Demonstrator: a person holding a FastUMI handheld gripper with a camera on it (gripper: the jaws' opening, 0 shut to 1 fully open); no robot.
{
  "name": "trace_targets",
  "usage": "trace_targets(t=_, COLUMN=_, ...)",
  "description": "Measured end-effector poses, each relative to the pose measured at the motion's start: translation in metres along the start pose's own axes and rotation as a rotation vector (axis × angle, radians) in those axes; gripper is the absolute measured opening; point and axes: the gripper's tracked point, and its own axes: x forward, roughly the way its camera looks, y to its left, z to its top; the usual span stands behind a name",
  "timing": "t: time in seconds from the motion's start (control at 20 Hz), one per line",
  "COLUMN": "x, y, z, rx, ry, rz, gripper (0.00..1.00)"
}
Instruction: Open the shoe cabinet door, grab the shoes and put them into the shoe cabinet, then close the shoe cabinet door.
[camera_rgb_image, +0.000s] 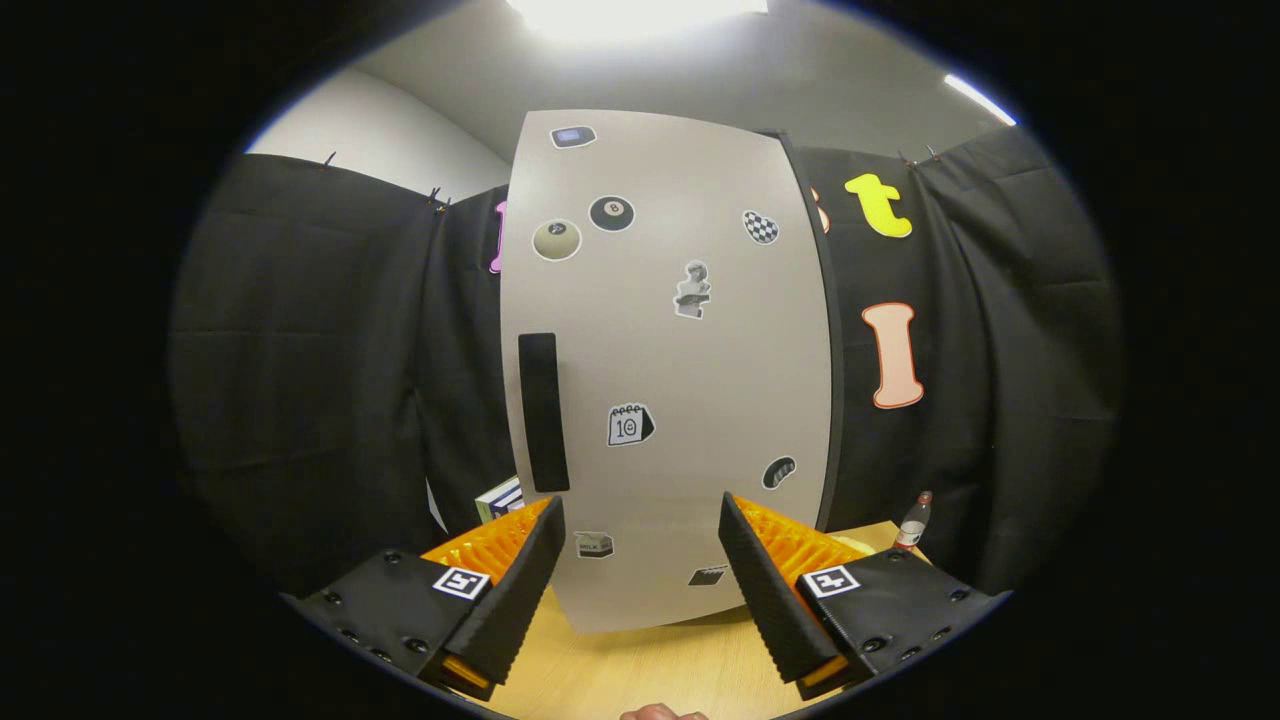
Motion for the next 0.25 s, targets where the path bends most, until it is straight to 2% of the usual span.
trace_targets(t=0.25, x=-0.0058, y=0.0092, z=0.0025, rx=-0.004, ry=-0.007, rz=0.007, gripper=0.98)
